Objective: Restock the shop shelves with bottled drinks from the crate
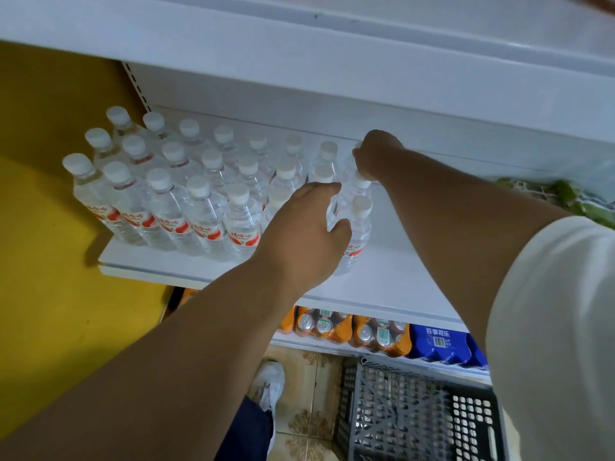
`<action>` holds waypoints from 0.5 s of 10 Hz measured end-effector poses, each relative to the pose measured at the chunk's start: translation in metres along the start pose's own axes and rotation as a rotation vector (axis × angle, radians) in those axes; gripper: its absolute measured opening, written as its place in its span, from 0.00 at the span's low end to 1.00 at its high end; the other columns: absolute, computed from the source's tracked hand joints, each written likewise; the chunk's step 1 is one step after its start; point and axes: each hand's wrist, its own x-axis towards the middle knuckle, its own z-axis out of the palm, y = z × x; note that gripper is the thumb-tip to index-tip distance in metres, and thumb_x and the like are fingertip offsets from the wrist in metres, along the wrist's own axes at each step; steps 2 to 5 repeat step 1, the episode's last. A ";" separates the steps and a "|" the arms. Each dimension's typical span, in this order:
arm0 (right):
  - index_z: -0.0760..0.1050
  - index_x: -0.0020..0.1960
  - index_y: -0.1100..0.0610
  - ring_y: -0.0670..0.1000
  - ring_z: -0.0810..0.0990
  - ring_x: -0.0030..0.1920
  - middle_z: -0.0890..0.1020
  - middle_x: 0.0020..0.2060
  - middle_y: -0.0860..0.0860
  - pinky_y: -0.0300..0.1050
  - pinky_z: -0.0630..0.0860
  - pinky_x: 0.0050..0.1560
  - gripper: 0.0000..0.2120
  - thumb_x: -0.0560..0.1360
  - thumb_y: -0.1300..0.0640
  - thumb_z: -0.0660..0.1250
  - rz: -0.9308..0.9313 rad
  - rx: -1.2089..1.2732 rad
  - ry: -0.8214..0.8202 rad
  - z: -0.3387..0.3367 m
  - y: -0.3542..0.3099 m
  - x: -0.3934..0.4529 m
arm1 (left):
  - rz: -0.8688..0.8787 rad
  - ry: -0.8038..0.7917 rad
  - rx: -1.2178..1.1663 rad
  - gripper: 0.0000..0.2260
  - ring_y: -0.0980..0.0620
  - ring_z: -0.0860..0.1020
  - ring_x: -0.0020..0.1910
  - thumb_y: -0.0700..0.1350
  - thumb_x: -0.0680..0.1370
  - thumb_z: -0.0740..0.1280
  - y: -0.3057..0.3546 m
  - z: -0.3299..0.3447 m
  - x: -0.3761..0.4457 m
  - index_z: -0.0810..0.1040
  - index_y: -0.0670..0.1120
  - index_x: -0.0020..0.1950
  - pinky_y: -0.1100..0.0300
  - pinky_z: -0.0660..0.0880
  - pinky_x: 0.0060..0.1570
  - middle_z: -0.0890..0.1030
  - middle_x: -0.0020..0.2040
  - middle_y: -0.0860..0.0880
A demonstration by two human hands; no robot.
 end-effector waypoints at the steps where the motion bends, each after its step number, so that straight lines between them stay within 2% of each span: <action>1: 0.73 0.67 0.64 0.61 0.74 0.65 0.75 0.64 0.60 0.50 0.74 0.58 0.17 0.80 0.61 0.62 0.101 0.157 0.066 0.000 0.004 -0.001 | 0.006 0.033 0.004 0.24 0.54 0.64 0.76 0.50 0.83 0.64 0.004 0.000 -0.004 0.64 0.55 0.79 0.67 0.56 0.64 0.65 0.79 0.56; 5: 0.73 0.67 0.64 0.61 0.74 0.65 0.75 0.64 0.60 0.50 0.74 0.58 0.17 0.80 0.61 0.62 0.101 0.157 0.066 0.000 0.004 -0.001 | 0.006 0.033 0.004 0.24 0.54 0.64 0.76 0.50 0.83 0.64 0.004 0.000 -0.004 0.64 0.55 0.79 0.67 0.56 0.64 0.65 0.79 0.56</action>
